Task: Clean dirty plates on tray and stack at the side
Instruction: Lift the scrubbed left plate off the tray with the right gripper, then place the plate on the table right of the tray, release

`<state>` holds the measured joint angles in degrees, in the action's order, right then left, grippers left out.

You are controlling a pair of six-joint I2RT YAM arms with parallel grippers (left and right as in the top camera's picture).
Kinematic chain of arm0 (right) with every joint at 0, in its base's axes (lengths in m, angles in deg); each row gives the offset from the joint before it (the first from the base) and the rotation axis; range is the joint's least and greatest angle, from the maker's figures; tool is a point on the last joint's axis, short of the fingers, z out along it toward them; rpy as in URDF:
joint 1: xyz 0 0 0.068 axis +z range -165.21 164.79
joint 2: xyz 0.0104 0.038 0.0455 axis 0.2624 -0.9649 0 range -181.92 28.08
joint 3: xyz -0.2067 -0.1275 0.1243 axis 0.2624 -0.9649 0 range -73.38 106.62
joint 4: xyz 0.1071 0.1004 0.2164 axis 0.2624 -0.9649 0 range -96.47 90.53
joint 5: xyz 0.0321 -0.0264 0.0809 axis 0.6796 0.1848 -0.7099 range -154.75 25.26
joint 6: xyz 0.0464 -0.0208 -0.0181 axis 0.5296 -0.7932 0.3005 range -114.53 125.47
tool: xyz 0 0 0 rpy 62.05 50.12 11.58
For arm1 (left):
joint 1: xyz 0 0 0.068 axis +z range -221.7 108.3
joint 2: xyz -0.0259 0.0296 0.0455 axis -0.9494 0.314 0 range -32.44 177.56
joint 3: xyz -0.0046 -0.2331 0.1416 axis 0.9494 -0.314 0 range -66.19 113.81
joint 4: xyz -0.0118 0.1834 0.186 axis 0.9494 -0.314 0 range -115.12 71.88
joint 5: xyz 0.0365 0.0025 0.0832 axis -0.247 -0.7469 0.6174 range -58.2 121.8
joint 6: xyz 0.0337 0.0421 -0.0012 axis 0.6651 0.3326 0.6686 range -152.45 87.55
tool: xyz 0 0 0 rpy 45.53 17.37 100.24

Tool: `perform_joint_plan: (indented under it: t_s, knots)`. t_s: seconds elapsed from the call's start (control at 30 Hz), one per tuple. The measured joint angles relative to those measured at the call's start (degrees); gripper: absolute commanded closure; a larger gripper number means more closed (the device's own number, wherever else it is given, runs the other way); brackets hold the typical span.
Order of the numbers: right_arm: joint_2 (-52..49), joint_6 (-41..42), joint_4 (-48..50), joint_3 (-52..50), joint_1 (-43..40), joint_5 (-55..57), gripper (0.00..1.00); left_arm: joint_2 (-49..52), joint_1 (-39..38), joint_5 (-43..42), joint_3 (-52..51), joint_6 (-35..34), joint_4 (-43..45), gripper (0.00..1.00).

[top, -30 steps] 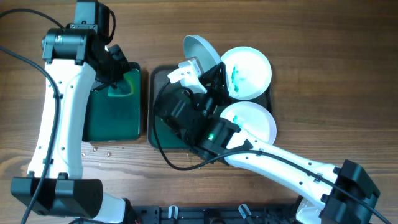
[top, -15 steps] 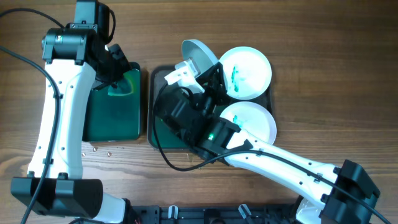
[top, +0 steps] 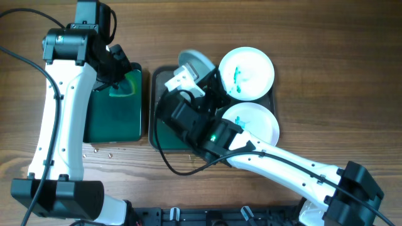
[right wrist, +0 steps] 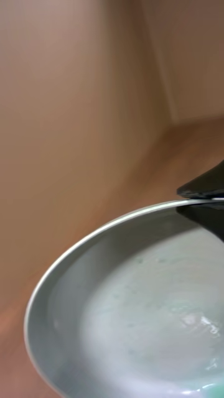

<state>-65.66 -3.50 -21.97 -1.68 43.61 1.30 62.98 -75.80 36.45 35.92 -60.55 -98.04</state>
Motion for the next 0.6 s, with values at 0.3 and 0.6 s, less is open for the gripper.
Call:
perform_joint_plan:
  t_s: [0.3, 0.6]
  knots:
    - [0.6, 27.0, -8.6, 0.0, -13.8, -38.9, 0.96, 0.0, 0.0, 0.0, 0.0, 0.0, 0.0, 0.96]
    - [8.1, 32.5, -14.7, 0.0, -42.8, -74.5, 0.96, 0.0, 0.0, 0.0, 0.0, 0.0, 0.0, 0.96]
